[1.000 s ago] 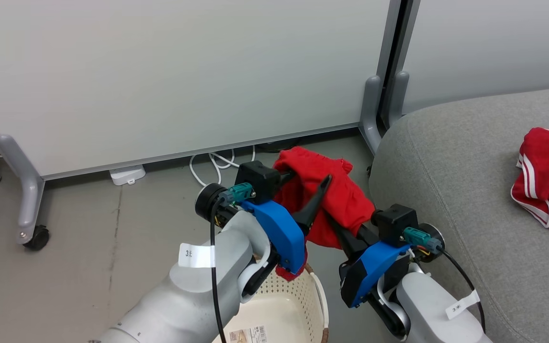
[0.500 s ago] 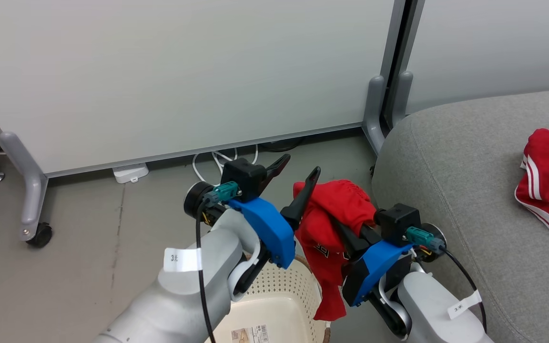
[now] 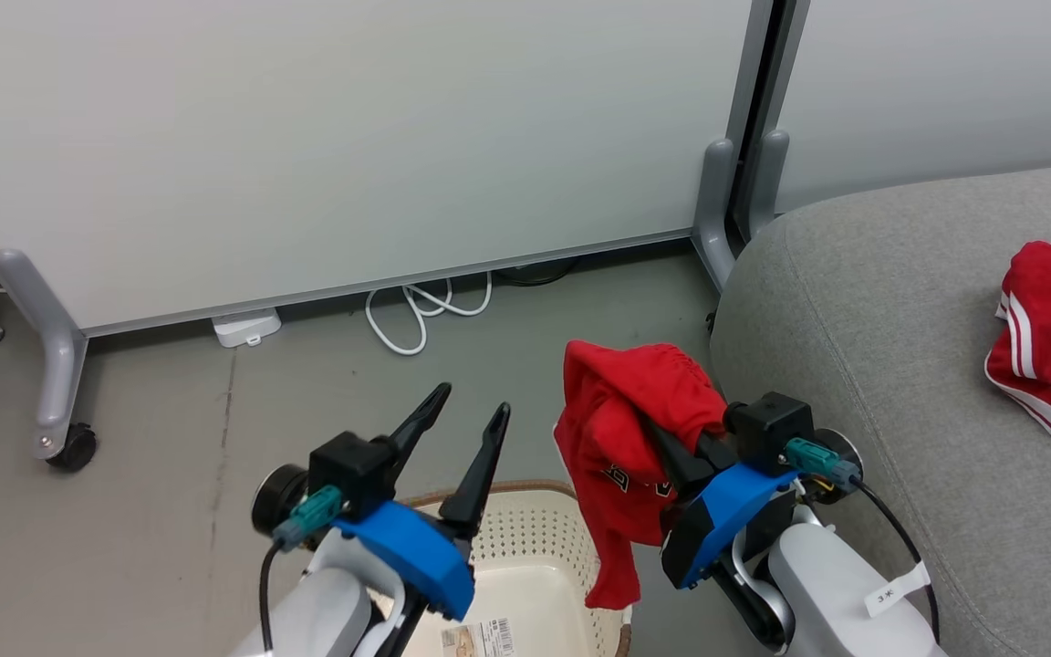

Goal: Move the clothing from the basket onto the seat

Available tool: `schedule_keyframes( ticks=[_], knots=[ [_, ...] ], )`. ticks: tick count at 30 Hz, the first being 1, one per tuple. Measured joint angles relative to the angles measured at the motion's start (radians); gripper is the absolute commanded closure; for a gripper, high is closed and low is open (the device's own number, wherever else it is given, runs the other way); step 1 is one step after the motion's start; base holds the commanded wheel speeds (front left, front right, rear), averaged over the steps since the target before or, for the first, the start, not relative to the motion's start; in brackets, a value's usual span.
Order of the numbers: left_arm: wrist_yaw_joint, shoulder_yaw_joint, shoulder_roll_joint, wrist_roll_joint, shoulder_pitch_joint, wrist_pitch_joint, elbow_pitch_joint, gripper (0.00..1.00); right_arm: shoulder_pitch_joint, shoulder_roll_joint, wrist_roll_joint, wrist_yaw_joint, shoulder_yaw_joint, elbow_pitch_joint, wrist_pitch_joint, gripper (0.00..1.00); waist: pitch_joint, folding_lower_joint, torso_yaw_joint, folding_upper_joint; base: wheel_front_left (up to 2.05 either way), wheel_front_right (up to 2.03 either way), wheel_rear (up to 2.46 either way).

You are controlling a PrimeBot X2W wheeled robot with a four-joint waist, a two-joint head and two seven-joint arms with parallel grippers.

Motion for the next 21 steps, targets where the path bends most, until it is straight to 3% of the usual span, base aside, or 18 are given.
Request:
schedule_keyframes(
  ticks=[11,21],
  knots=[
    [-0.02,0.238,-0.008,0.166,0.229,0.0,-0.13,0.0,0.025,0.0,-0.012,0.0,-0.011,-0.02,0.002,1.0,-0.005,0.0,-0.004,0.0,0.0,0.0,0.0],
    [-0.04,0.355,-0.034,0.252,0.354,0.0,-0.163,0.0,0.042,-0.002,-0.018,0.0,-0.023,-0.038,0.013,1.0,-0.005,0.0,-0.008,0.0,0.0,0.0,0.0]
  ],
)
